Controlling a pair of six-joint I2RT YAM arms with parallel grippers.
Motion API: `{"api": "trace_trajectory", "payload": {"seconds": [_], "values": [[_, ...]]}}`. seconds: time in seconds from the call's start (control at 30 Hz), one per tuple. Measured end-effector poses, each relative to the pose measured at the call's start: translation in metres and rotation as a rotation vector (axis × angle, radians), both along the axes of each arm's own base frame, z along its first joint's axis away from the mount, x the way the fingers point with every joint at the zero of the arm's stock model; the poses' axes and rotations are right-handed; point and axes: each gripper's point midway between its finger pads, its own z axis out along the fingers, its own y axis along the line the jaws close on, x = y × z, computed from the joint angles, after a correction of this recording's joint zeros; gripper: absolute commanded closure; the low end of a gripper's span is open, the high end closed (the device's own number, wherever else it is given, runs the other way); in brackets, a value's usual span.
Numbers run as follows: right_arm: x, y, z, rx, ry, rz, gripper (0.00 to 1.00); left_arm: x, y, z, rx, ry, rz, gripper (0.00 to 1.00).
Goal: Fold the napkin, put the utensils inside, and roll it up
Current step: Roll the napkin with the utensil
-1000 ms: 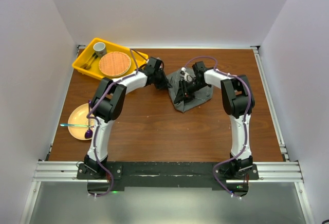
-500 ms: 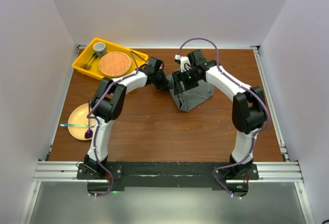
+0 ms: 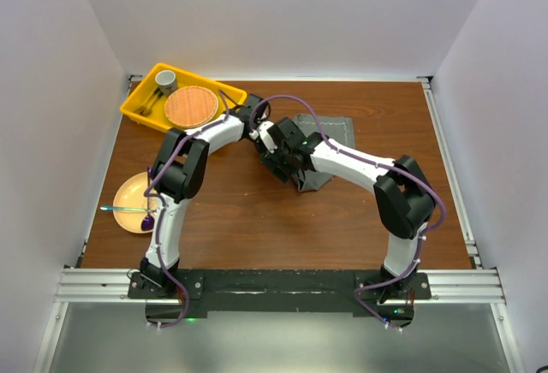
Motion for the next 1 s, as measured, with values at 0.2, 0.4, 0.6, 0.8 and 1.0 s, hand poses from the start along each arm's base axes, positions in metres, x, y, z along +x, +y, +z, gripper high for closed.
{"api": "trace_trajectory", "payload": {"seconds": [0.2, 0.4, 0.6, 0.8, 1.0], "values": [[0.013, -0.005, -0.009, -0.046, -0.033, -0.017, 0.26, -0.005, 0.003, -0.001, -0.004, 0.033, -0.004, 1.0], [0.02, -0.011, -0.044, -0.058, 0.055, -0.033, 0.34, -0.006, 0.006, -0.002, -0.024, 0.061, -0.005, 1.0], [0.024, -0.012, -0.052, -0.001, 0.127, -0.055, 0.84, -0.006, 0.004, -0.001, -0.027, 0.063, -0.002, 1.0], [0.027, -0.012, -0.054, 0.094, 0.247, -0.114, 1.0, -0.002, 0.003, 0.002, -0.029, 0.055, 0.004, 0.78], [0.028, -0.009, -0.055, 0.316, 0.437, -0.18, 1.0, -0.001, 0.012, 0.002, 0.007, -0.025, -0.028, 0.51]]}}
